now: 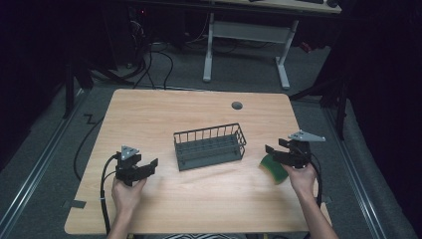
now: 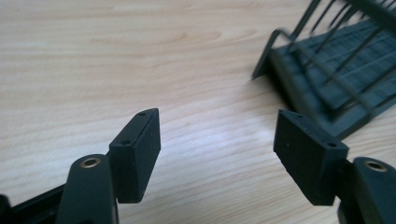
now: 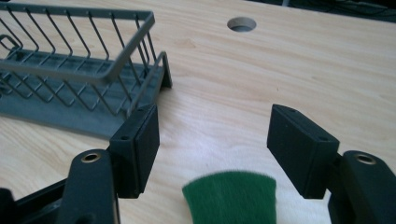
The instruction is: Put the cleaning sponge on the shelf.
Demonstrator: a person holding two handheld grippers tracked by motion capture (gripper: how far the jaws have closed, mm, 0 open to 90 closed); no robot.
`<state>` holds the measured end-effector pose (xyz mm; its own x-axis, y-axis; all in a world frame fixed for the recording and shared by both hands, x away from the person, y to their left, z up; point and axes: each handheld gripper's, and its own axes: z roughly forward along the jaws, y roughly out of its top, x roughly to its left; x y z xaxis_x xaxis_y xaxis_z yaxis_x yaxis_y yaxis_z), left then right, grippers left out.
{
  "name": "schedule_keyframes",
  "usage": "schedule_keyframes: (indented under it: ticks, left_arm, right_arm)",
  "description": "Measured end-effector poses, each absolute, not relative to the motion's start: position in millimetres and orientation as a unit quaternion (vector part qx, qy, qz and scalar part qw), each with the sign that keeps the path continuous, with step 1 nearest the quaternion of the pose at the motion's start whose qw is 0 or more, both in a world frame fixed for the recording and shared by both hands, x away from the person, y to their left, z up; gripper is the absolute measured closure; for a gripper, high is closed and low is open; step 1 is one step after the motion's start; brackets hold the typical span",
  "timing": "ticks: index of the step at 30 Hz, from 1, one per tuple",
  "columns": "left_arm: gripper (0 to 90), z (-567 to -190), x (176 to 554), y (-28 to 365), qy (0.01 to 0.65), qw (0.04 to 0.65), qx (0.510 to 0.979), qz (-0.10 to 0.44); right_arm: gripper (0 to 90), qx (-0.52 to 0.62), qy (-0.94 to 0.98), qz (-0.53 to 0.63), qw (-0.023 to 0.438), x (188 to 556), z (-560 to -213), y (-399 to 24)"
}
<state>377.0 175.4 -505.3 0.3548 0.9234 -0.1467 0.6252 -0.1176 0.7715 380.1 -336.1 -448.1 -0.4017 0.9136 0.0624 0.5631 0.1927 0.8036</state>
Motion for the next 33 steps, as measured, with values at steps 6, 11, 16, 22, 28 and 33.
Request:
schedule_keyframes:
  ticks: [6, 11, 16, 22, 28, 33]
  left_arm:
    - [32.2, -520, 378, 182, 0.547, 0.371, 0.725, 0.194]
    - [31.6, -524, 379, 183, 0.55, 0.353, 0.729, 0.205]
    - [31.1, -527, 379, 183, 0.548, 0.346, 0.732, 0.21]
    - [31.1, -535, 379, 179, 0.542, 0.336, 0.738, 0.223]
    - [30.3, -536, 376, 176, 0.539, 0.332, 0.738, 0.234]
    - [28.8, -536, 376, 176, 0.538, 0.333, 0.739, 0.233]
  right_arm:
    - [31.1, 0.505, 0.746, 0.372, 0.223, 367, -462, -346]
    - [28.8, 0.511, 0.754, 0.349, 0.222, 362, -478, -352]
    - [26.0, 0.519, 0.753, 0.341, 0.218, 361, -492, -357]
    - [23.5, 0.523, 0.754, 0.337, 0.211, 363, -502, -357]
    - [21.4, 0.518, 0.764, 0.323, 0.206, 368, -510, -351]
    - [24.5, 0.516, 0.77, 0.314, 0.206, 371, -517, -347]
